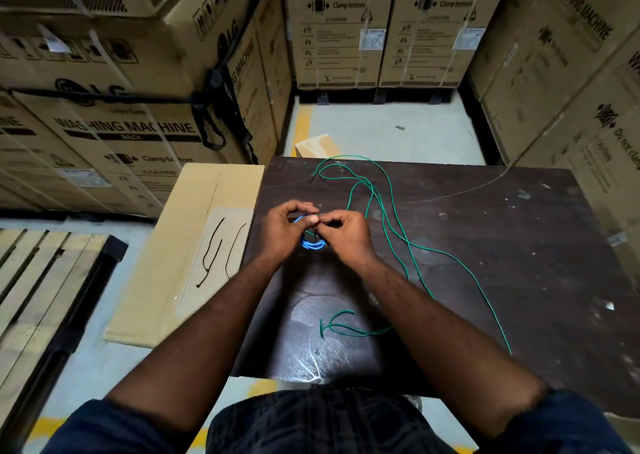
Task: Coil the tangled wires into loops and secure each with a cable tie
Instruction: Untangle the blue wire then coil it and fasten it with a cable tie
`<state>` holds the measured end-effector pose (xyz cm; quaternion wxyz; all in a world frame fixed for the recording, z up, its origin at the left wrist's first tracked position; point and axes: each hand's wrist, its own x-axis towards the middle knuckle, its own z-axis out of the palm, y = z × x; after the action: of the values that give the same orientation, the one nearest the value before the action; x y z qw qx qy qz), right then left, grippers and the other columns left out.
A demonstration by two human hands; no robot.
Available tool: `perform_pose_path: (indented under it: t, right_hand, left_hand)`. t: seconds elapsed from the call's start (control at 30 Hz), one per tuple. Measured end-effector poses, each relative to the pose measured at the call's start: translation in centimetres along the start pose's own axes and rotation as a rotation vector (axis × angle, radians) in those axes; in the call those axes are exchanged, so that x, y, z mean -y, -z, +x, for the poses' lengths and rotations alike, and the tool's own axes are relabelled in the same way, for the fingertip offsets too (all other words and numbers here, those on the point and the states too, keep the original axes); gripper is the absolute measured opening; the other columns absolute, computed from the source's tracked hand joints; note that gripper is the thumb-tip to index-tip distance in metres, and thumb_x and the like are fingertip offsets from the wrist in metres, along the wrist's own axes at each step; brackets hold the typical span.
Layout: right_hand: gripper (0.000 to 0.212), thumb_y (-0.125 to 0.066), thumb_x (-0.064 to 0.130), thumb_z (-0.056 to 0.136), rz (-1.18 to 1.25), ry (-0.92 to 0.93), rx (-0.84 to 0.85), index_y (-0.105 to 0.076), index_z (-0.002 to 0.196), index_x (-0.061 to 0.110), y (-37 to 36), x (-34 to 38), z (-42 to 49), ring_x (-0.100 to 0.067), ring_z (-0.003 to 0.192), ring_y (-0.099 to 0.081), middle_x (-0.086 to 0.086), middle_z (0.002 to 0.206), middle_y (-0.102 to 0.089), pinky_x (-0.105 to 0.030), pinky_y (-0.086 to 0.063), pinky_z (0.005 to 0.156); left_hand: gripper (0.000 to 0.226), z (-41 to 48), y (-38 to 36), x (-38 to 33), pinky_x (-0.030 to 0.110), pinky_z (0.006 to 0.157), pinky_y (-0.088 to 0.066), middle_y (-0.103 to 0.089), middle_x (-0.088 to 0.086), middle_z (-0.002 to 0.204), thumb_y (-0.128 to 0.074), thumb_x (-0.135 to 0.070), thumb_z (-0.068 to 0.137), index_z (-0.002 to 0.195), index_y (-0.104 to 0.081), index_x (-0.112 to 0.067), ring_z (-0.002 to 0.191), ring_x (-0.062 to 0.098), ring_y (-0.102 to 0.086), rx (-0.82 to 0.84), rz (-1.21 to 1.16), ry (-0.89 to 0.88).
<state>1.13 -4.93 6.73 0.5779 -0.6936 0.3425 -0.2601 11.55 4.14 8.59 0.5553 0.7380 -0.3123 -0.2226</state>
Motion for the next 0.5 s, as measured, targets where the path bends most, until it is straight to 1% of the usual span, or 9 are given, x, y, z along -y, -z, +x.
perform_pose_path:
  t: [0.1,0.17,0.2,0.27,0.33,0.4,0.43,0.47,0.5]
  right_hand:
    - [0.013,-0.072,-0.002,0.074,0.025,-0.018,-0.028,-0.073,0.081,0.009,0.3,0.4,0.1,0.002,0.062,-0.061,-0.007,0.08,-0.072,-0.025,-0.052,0.069]
    - [0.012,-0.074,-0.003,0.074,0.043,-0.012,-0.032,-0.073,0.083,0.005,0.7,0.6,0.2,0.006,0.062,-0.06,-0.014,0.086,-0.073,-0.02,-0.052,0.07]
    - [0.013,-0.074,-0.004,0.073,0.051,-0.002,-0.038,-0.073,0.084,0.004,0.9,0.8,0.3,0.007,0.063,-0.061,-0.014,0.087,-0.072,-0.017,-0.052,0.071]
    - [0.015,-0.075,-0.006,0.072,0.079,0.03,-0.058,-0.073,0.083,0.004,1.4,1.4,0.3,0.007,0.066,-0.063,-0.013,0.088,-0.072,-0.014,-0.051,0.073]
    - [0.018,-0.076,-0.007,0.071,0.143,0.064,-0.075,-0.072,0.083,0.006,2.1,2.3,0.2,0.004,0.071,-0.065,-0.01,0.087,-0.072,-0.016,-0.052,0.076]
    - [0.019,-0.076,-0.007,0.071,0.209,0.102,-0.081,-0.072,0.085,0.005,2.9,3.3,0.1,-0.001,0.077,-0.068,-0.007,0.087,-0.071,-0.02,-0.053,0.08]
    - [0.019,-0.076,-0.007,0.071,0.232,0.124,-0.078,-0.072,0.085,0.005,3.3,3.8,0.1,-0.005,0.081,-0.069,-0.006,0.087,-0.072,-0.022,-0.053,0.081]
    - [0.019,-0.077,-0.007,0.071,0.253,0.142,-0.072,-0.072,0.085,0.004,3.8,4.4,0.0,-0.008,0.083,-0.069,-0.004,0.086,-0.072,-0.024,-0.054,0.082]
    - [0.018,-0.077,-0.008,0.07,0.277,0.158,-0.059,-0.073,0.083,0.005,4.2,4.9,0.0,-0.011,0.084,-0.069,-0.002,0.084,-0.073,-0.027,-0.054,0.083]
  left_hand:
    - [0.015,0.0,-0.1,-0.2,0.033,0.079,-0.054,-0.072,0.0,0.098,-0.066,-0.009,0.086,0.098,-0.071,-0.017,0.091,0.014,-0.067,-0.008,-0.037,0.014]
    - [0.014,0.1,-0.2,-0.4,0.038,0.082,-0.054,-0.071,0.006,0.102,-0.058,-0.016,0.094,0.104,-0.068,-0.015,0.095,0.019,-0.067,-0.049,-0.1,0.072]
    - [0.017,0.1,-0.2,-0.4,0.041,0.084,-0.054,-0.071,0.008,0.102,-0.055,-0.021,0.096,0.105,-0.067,-0.014,0.094,0.02,-0.067,-0.062,-0.137,0.131]
    - [0.021,-0.1,-0.3,-0.9,0.042,0.083,-0.053,-0.07,0.009,0.098,-0.052,-0.028,0.098,0.1,-0.067,-0.014,0.088,0.02,-0.065,-0.063,-0.212,0.246]
    - [0.026,-0.3,-0.4,-1.7,0.035,0.071,-0.051,-0.068,0.01,0.089,-0.051,-0.037,0.097,0.09,-0.067,-0.016,0.079,0.019,-0.059,-0.045,-0.247,0.302]
    - [0.032,-0.8,-0.3,-3.0,0.026,0.058,-0.045,-0.064,0.008,0.079,-0.047,-0.042,0.098,0.088,-0.065,-0.016,0.068,0.016,-0.055,-0.009,-0.324,0.334]
    - [0.034,-1.0,-0.3,-3.7,0.024,0.056,-0.048,-0.066,0.005,0.077,-0.045,-0.042,0.098,0.092,-0.065,-0.015,0.065,0.014,-0.058,0.023,-0.392,0.363]
    - [0.037,-1.2,-0.4,-4.4,0.024,0.059,-0.054,-0.069,0.002,0.078,-0.043,-0.044,0.099,0.098,-0.065,-0.014,0.066,0.013,-0.064,0.061,-0.455,0.402]
    - [0.042,-1.3,-0.4,-4.8,0.028,0.066,-0.058,-0.073,0.001,0.082,-0.04,-0.047,0.098,0.103,-0.066,-0.014,0.071,0.013,-0.069,0.103,-0.487,0.444]
